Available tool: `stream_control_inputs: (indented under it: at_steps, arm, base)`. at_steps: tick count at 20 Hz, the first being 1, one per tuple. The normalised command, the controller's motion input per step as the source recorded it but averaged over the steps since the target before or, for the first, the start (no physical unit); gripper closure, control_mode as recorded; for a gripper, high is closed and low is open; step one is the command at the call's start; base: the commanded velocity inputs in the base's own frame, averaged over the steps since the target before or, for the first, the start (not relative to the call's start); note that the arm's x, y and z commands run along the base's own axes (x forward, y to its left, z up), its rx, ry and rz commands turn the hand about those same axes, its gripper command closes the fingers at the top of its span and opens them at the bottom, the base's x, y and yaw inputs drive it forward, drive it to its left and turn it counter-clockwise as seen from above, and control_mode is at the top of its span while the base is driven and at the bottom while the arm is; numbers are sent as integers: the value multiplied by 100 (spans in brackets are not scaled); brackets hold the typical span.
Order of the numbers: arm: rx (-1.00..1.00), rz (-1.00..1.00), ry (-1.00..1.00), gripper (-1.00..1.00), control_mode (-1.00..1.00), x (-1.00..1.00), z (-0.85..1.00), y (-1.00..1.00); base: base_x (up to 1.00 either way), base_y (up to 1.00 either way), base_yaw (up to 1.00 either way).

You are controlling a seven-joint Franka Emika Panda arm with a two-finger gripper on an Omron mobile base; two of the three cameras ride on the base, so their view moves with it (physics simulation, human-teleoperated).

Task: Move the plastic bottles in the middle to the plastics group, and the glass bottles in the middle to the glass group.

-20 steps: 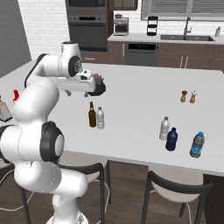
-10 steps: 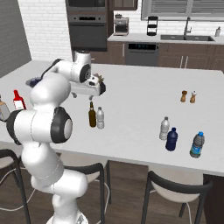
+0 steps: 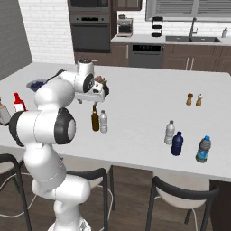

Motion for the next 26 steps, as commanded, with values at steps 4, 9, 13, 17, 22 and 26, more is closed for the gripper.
stream_control_inputs:
  at_steps: [4, 9, 13, 17, 22, 26]
  arm:
    - [0, -3, -6, -100, -100, 34, -20, -6]
    - [0, -3, -1, -100, -100, 17, -11, -15]
    - [0, -2, 0, -100, -100, 17, -13, -11]
    - [0, -1, 0, -100, -100, 10, -13, -2]
    - [0, 0, 0, -100, -100, 10, -13, 0]
    - [0, 0, 0, -100, -100, 13, -14, 0]
  base:
    - [0, 0, 0]
    - [0, 0, 0]
    - [0, 0, 0]
    - [0, 0, 0]
    - [0, 0, 0]
    - [0, 0, 0]
